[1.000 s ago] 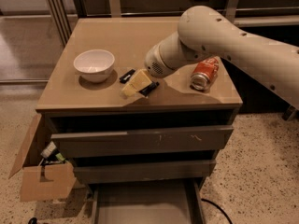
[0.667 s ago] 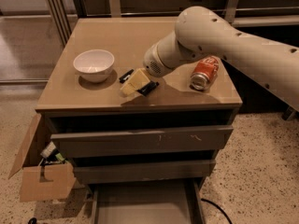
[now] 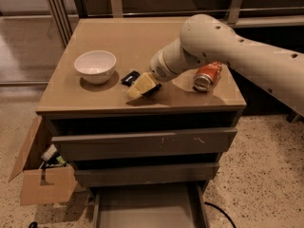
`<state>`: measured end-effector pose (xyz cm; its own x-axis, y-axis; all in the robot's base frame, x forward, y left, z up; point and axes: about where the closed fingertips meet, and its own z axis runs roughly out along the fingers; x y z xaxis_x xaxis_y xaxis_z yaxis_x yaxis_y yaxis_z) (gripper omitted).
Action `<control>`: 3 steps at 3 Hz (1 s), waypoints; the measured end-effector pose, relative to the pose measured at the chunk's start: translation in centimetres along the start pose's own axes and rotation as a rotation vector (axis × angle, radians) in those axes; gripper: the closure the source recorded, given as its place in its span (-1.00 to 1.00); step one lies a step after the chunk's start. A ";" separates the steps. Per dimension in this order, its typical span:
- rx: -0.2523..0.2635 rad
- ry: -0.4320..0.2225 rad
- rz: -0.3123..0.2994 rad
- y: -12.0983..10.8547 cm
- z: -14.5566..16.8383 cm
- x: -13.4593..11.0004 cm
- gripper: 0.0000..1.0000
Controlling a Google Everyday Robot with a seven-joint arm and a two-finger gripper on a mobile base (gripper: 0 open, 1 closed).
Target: Place rxbar blueberry into bottom drawer
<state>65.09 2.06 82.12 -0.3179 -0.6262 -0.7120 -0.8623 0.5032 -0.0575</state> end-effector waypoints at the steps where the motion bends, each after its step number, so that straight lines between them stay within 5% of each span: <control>1: 0.009 0.001 0.005 -0.4 0.3 0.4 -1.00; 2: 0.011 0.002 0.010 -0.5 0.5 0.8 -1.00; 3: 0.011 0.002 0.010 -0.5 0.5 0.8 -0.64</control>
Offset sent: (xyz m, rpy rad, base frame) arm 0.0074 -0.0135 -0.0170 -0.0002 0.0033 -0.0364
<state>65.45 1.59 81.27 -0.3270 -0.6226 -0.7110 -0.8547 0.5158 -0.0585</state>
